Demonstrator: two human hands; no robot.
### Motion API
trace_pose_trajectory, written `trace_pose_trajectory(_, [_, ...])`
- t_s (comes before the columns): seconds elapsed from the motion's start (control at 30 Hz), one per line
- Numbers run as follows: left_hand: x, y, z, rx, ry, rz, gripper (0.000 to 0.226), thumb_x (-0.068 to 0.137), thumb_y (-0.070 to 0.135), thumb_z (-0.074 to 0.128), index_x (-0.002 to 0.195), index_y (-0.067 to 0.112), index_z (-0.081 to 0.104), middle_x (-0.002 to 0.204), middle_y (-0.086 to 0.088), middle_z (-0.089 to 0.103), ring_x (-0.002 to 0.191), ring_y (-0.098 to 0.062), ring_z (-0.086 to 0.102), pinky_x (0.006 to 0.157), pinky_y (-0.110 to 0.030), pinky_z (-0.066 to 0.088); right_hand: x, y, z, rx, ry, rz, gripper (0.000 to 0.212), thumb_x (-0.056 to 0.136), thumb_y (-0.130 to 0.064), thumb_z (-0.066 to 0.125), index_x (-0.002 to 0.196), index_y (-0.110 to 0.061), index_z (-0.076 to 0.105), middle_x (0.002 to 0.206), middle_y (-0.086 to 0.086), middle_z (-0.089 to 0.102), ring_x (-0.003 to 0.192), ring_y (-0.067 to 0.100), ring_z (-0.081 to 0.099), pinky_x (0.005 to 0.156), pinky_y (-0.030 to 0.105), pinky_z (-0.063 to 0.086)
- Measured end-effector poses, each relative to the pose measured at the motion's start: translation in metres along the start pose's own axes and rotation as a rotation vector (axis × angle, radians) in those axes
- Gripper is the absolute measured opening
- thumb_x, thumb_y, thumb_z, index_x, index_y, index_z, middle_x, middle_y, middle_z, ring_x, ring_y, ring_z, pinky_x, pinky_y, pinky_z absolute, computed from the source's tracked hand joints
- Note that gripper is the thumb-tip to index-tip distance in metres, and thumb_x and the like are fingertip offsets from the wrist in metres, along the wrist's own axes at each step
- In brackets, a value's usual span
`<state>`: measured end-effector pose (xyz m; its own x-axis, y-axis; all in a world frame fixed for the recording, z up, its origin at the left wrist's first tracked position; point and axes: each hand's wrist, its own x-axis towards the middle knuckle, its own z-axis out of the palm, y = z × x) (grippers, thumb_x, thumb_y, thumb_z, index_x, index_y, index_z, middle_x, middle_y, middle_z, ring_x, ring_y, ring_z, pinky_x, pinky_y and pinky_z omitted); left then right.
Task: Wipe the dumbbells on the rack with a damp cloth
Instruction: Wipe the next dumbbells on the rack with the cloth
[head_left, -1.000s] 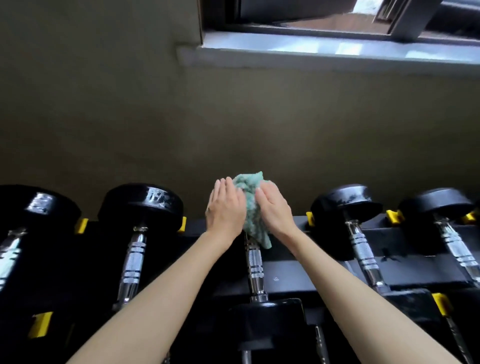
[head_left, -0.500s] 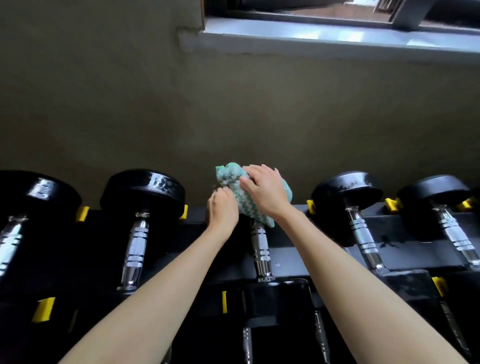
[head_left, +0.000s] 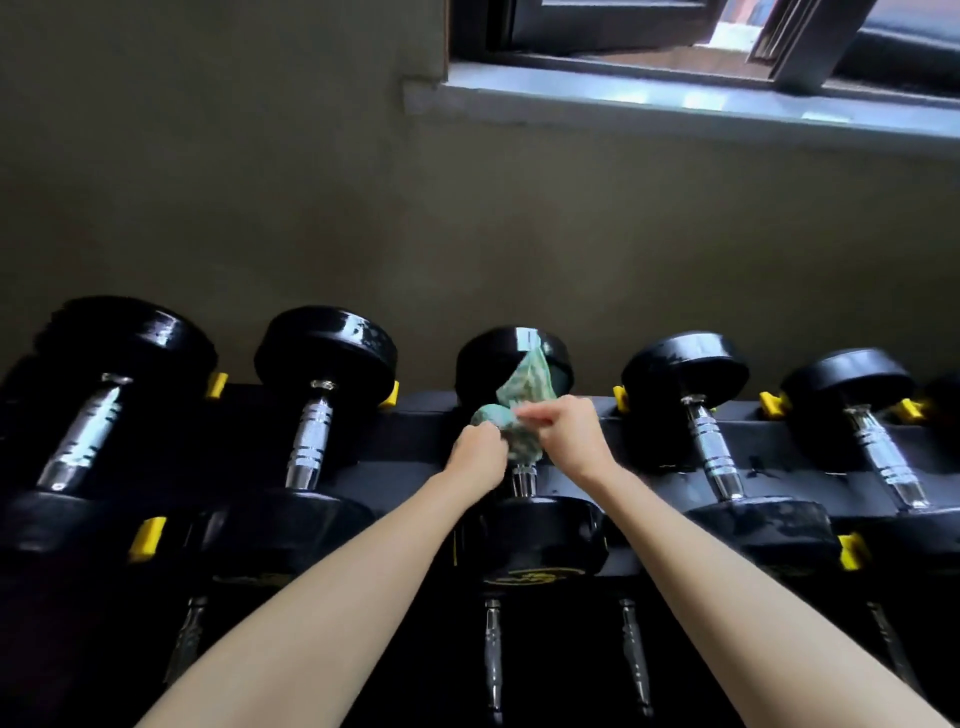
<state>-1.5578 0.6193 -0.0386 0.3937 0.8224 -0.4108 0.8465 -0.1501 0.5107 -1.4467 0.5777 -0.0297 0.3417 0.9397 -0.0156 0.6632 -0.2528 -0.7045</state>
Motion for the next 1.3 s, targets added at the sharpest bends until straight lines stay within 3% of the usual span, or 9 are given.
trace_pose_trajectory(0.1, [-0.011, -0.005, -0.009, -0.086, -0.205, 0.000, 0.029, 0.096, 0.015, 0.041, 0.107, -0.006, 0.057, 0.109, -0.022, 0.059, 0.102, -0.035, 0.055, 0.076, -0.031, 0.039, -0.011, -0.005, -0.012, -0.024, -0.165, 0.145, 0.014, 0.078, 0.001, 0.066, 0.086, -0.005, 0.076, 0.081, 0.004, 0.071, 0.068, 0.005, 0.053, 0.053, 0.004, 0.037])
trace_pose_trajectory(0.23, [-0.043, -0.010, -0.028, 0.000, -0.374, 0.018, 0.032, 0.097, 0.014, 0.042, 0.064, 0.013, 0.042, 0.066, 0.001, 0.040, 0.062, -0.015, 0.040, 0.053, -0.021, 0.030, -0.020, -0.031, -0.035, -0.090, -0.551, 0.281, 0.026, 0.076, 0.011, 0.054, 0.088, -0.002, 0.073, 0.056, -0.001, 0.058, 0.051, 0.010, 0.045, 0.043, 0.013, 0.038])
trace_pose_trajectory(0.37, [-0.052, -0.012, -0.059, -0.149, -0.386, 0.014, 0.031, 0.092, 0.014, 0.044, 0.061, 0.013, 0.040, 0.065, -0.002, 0.039, 0.060, -0.012, 0.034, 0.050, -0.016, 0.028, -0.023, -0.054, -0.037, -0.193, -0.532, 0.250, 0.022, 0.077, 0.008, 0.057, 0.077, -0.013, 0.066, 0.037, -0.012, 0.049, 0.041, 0.004, 0.045, 0.038, 0.014, 0.035])
trace_pose_trajectory(0.53, [-0.045, -0.026, -0.120, -0.447, -0.095, 0.040, 0.011, 0.083, 0.023, 0.056, 0.080, 0.013, 0.056, 0.079, -0.003, 0.055, 0.077, -0.020, 0.050, 0.069, -0.026, 0.040, 0.003, -0.080, -0.014, 0.224, -0.007, 0.306, 0.006, 0.078, -0.007, 0.063, 0.075, -0.011, 0.067, 0.065, 0.010, 0.058, 0.069, 0.018, 0.051, 0.061, 0.027, 0.037])
trace_pose_trajectory(0.73, [-0.018, -0.049, -0.166, -0.211, 0.397, 0.225, 0.025, 0.084, 0.012, 0.058, 0.103, 0.009, 0.042, 0.095, -0.017, 0.061, 0.088, -0.033, 0.056, 0.065, -0.029, 0.031, 0.040, -0.125, 0.050, 0.316, 0.273, 0.322, 0.018, 0.087, -0.012, 0.054, 0.104, -0.004, 0.055, 0.100, 0.008, 0.060, 0.090, 0.019, 0.049, 0.074, 0.023, 0.032])
trace_pose_trajectory(0.87, [0.026, -0.076, -0.171, 0.250, 0.419, 0.256, 0.057, 0.095, 0.012, 0.045, 0.146, 0.016, 0.018, 0.120, -0.016, 0.044, 0.102, -0.039, 0.057, 0.075, -0.039, 0.041, 0.069, -0.133, 0.113, 0.568, -0.022, 0.510, 0.040, 0.099, -0.029, 0.039, 0.134, -0.010, 0.044, 0.133, 0.010, 0.052, 0.117, 0.022, 0.051, 0.097, 0.027, 0.038])
trace_pose_trajectory(1.0, [0.042, -0.107, -0.183, 0.303, 0.456, 0.325, 0.057, 0.097, 0.007, 0.033, 0.147, 0.030, 0.021, 0.120, -0.013, 0.036, 0.090, -0.038, 0.060, 0.069, -0.036, 0.037, 0.090, -0.143, 0.151, 0.613, 0.009, 0.536, 0.039, 0.100, -0.038, 0.024, 0.092, -0.021, 0.058, 0.110, 0.002, 0.062, 0.111, 0.027, 0.057, 0.100, 0.040, 0.042])
trace_pose_trajectory(1.17, [0.047, -0.154, -0.197, 0.009, 0.489, 0.269, 0.033, 0.094, 0.012, 0.040, 0.121, 0.018, 0.059, 0.092, 0.000, 0.029, 0.078, -0.034, 0.050, 0.066, -0.026, 0.025, 0.090, -0.175, 0.154, 0.091, 0.160, 0.185, 0.044, 0.097, -0.037, 0.028, 0.127, -0.018, 0.054, 0.137, 0.003, 0.049, 0.131, 0.021, 0.037, 0.100, 0.028, 0.026])
trace_pose_trajectory(1.3, [0.056, -0.198, -0.192, 0.043, 0.349, -0.086, 0.032, 0.096, 0.015, 0.036, 0.125, 0.005, 0.048, 0.127, -0.017, 0.044, 0.113, -0.042, 0.049, 0.088, -0.038, 0.037, 0.096, -0.193, 0.169, -0.425, -0.022, -0.304, 0.057, 0.093, -0.050, 0.016, 0.134, -0.031, 0.050, 0.150, 0.000, 0.036, 0.141, 0.020, 0.026, 0.115, 0.032, 0.008])
